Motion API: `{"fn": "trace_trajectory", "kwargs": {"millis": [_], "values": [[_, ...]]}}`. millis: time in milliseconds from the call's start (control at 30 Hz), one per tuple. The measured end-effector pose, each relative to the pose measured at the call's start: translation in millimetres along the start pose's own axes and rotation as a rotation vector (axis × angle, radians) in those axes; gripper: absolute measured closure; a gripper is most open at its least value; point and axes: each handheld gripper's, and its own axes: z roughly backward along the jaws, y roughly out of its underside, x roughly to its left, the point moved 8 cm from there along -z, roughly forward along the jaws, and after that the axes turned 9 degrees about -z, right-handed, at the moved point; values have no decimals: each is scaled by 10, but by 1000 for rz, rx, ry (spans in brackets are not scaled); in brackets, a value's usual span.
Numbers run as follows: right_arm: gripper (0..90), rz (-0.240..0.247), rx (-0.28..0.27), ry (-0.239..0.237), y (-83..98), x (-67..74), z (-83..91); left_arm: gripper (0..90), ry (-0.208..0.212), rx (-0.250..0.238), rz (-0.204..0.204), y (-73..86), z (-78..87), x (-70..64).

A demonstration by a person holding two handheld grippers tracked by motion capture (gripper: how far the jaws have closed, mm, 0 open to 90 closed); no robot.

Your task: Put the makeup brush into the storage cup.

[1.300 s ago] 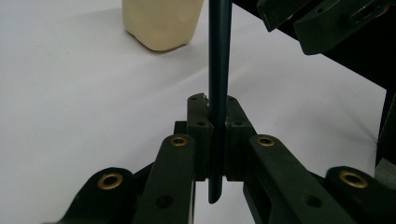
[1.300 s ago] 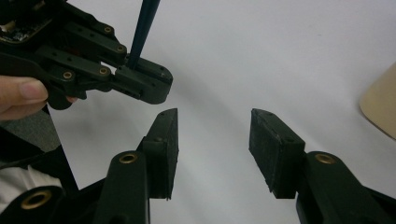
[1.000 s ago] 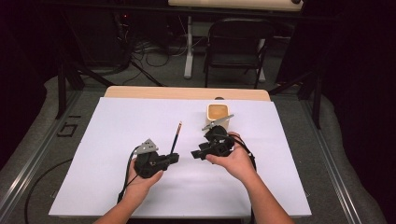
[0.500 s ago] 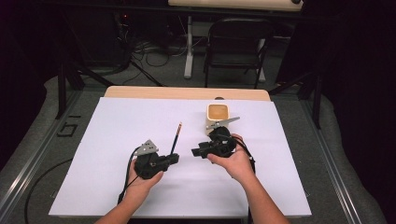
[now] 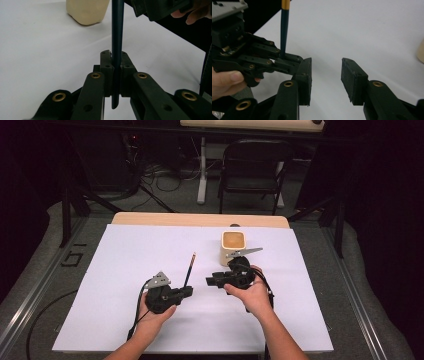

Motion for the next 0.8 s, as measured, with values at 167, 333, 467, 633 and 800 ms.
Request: {"fn": "trace_trajectory", "kwargs": {"millis": [167,333,467,633,800], "values": [[626,-45,-34,-55,-22,16,-3,850,22,-12,21,11,-16,-15],[630,-88,-85,-101,-58,28,5,850,40,-26,50,15,-27,-24],[635,-129,-131,-125,-78,16,3,850,55,-42,73,13,-30,-32],[634,-170,-156,-166,-90,33,-10,850,68,-58,93,10,-34,-39],[633,-179,-174,-183,-102,67,-19,850,88,-72,116,12,-44,-55]]}}
